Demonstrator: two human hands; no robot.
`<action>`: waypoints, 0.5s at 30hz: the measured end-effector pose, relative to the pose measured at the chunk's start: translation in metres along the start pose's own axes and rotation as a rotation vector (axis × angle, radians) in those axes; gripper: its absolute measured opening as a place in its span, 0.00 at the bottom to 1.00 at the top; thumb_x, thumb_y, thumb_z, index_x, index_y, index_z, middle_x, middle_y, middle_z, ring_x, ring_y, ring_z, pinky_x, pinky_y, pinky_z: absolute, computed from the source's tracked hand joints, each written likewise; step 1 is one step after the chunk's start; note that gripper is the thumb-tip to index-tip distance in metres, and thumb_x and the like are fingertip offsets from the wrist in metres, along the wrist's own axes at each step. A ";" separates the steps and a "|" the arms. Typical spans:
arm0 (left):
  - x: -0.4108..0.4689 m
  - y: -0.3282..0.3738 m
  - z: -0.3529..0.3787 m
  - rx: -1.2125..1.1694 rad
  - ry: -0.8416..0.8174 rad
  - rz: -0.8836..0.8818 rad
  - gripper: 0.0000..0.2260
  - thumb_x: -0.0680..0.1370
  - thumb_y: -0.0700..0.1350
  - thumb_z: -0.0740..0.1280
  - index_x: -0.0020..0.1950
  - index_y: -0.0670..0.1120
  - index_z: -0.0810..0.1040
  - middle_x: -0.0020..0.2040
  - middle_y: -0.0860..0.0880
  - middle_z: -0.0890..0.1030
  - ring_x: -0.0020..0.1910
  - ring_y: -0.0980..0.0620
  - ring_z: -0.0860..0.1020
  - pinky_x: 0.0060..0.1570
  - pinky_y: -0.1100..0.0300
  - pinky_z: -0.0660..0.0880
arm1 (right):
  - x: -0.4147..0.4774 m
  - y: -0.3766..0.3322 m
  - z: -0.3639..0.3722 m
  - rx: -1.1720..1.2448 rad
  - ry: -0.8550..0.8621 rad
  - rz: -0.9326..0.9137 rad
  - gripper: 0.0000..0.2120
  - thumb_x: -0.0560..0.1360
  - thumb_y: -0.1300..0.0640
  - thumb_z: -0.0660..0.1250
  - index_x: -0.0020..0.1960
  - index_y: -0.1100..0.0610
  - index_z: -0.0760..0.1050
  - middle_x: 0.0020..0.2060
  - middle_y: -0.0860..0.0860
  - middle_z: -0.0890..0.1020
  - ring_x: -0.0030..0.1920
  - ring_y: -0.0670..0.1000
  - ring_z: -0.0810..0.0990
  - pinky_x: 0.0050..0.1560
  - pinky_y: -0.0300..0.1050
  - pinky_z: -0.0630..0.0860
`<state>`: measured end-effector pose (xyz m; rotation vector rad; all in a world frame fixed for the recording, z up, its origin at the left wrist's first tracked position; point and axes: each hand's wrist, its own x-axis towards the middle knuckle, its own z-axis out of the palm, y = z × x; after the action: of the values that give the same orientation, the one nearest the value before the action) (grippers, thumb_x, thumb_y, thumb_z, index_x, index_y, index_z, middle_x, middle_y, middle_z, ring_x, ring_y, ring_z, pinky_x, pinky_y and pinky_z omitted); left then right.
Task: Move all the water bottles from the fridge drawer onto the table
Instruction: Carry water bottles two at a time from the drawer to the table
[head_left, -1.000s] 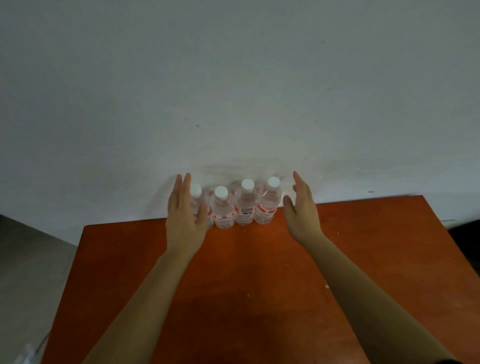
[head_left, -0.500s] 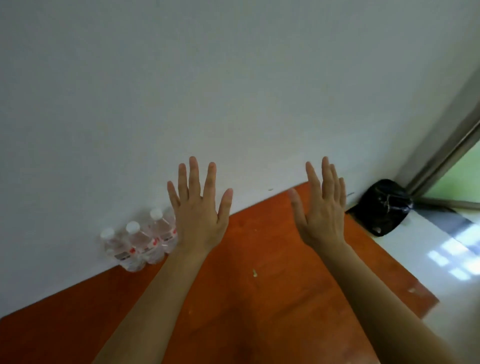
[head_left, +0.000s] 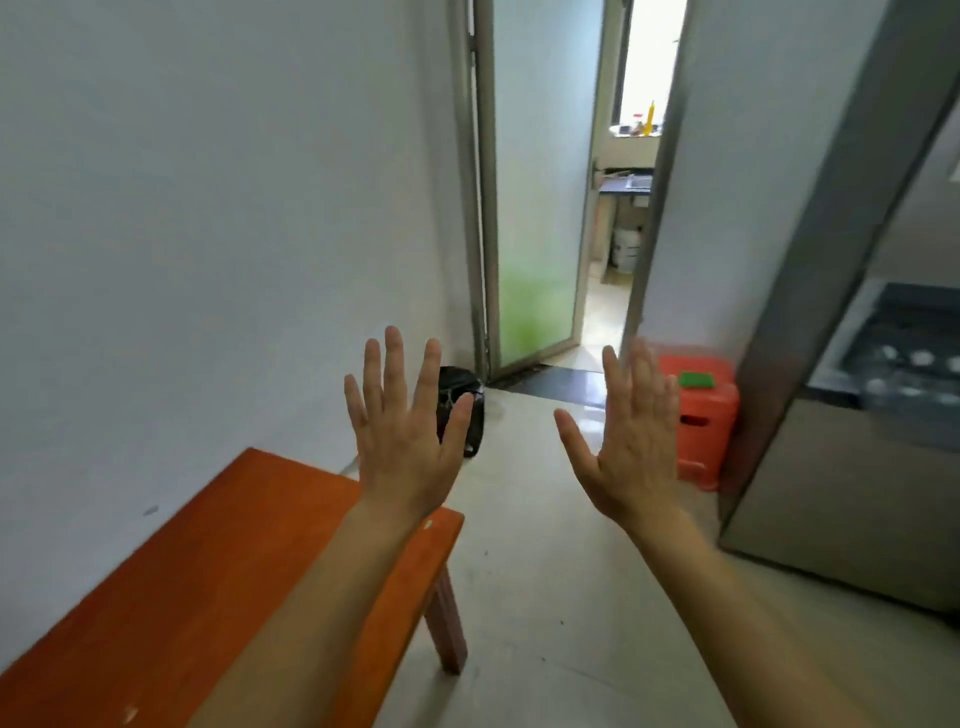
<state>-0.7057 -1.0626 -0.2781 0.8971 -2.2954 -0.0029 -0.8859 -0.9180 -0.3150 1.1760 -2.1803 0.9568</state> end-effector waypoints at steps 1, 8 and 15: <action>0.006 0.033 0.013 -0.030 -0.007 0.038 0.29 0.81 0.64 0.45 0.80 0.55 0.50 0.81 0.45 0.44 0.80 0.45 0.41 0.75 0.36 0.48 | -0.001 0.034 -0.018 -0.038 0.013 0.033 0.38 0.79 0.36 0.54 0.81 0.56 0.51 0.80 0.58 0.51 0.81 0.58 0.48 0.78 0.62 0.48; 0.039 0.213 0.105 -0.163 -0.079 0.298 0.29 0.81 0.61 0.51 0.80 0.52 0.54 0.81 0.44 0.47 0.80 0.44 0.45 0.75 0.36 0.50 | -0.011 0.211 -0.102 -0.194 0.114 0.259 0.41 0.78 0.37 0.59 0.81 0.57 0.47 0.81 0.56 0.47 0.81 0.57 0.46 0.78 0.62 0.46; 0.087 0.358 0.222 -0.276 -0.179 0.483 0.30 0.81 0.62 0.50 0.79 0.49 0.59 0.81 0.43 0.53 0.80 0.41 0.50 0.72 0.34 0.54 | -0.001 0.362 -0.130 -0.369 0.150 0.368 0.40 0.78 0.38 0.60 0.81 0.59 0.51 0.81 0.58 0.51 0.80 0.57 0.49 0.78 0.63 0.49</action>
<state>-1.0987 -0.8914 -0.3182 0.1989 -2.5440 -0.1916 -1.1836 -0.6784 -0.3591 0.5276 -2.3604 0.7075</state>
